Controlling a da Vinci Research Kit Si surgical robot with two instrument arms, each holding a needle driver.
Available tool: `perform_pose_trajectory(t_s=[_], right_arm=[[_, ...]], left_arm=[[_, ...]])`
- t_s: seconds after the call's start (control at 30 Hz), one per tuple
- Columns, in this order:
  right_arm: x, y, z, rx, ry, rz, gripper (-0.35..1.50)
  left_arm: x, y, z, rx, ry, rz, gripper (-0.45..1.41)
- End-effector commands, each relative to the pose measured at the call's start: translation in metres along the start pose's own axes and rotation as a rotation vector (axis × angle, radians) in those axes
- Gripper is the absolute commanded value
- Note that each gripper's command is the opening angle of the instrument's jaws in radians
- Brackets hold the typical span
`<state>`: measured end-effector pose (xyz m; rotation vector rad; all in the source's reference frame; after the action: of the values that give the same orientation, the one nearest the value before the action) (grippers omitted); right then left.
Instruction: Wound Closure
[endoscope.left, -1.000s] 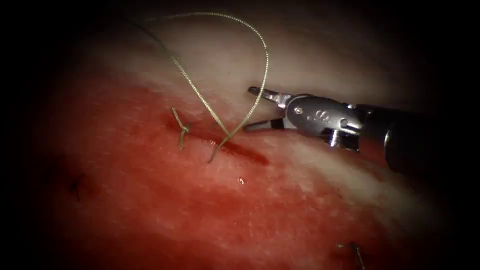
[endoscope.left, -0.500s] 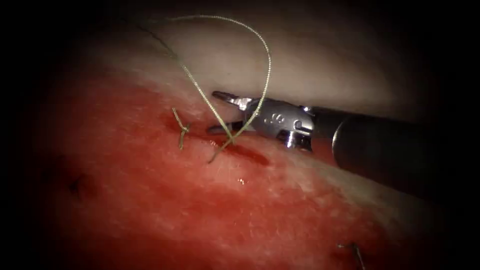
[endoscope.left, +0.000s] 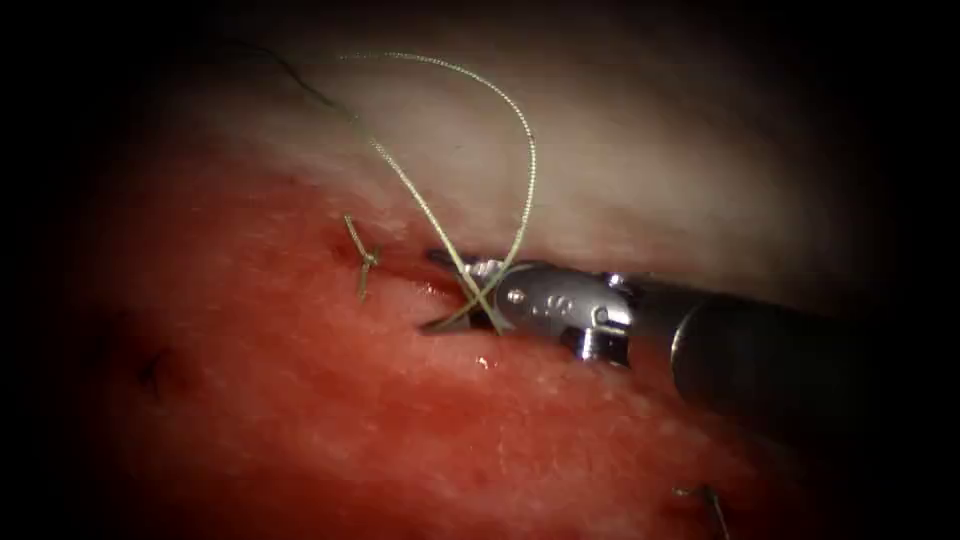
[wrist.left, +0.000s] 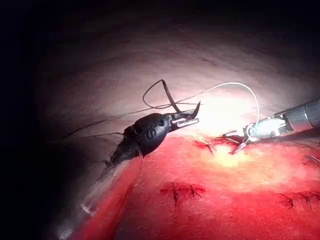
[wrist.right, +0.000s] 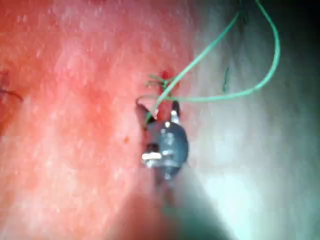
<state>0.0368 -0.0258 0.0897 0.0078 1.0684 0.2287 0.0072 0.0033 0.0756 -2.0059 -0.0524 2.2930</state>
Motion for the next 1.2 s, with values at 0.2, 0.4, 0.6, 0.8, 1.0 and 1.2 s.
perform_pose_trajectory(t_s=[0.2,0.4,0.6,0.8,1.0,1.2], right_arm=[[0.0002,-0.001,0.0006,0.004,0.005,-0.004,0.81],[-0.0002,-0.0024,0.0019,0.0,0.005,0.019,0.42],[0.0002,-0.0018,0.0013,0.032,0.042,0.083,-0.35],[0.0035,-0.0024,-0.0027,0.016,0.098,0.101,-0.35],[0.0085,-0.0047,-0.0066,-0.009,0.114,0.084,-0.35],[0.0125,-0.0088,-0.0078,0.016,0.133,0.053,-0.35]], left_arm=[[-0.0006,-0.0002,0.0005,-0.001,0.001,0.001,-0.45],[-0.0006,-0.0002,0.0005,-0.001,0.001,0.001,-0.45],[-0.0006,-0.0002,0.0005,0.0,0.001,0.002,-0.45],[-0.0007,0.0001,0.0007,-0.014,0.025,0.004,-0.45],[-0.0007,0.0001,0.0009,-0.014,0.027,0.004,-0.45],[-0.0006,0.0002,0.0009,-0.014,0.027,0.004,-0.45]])
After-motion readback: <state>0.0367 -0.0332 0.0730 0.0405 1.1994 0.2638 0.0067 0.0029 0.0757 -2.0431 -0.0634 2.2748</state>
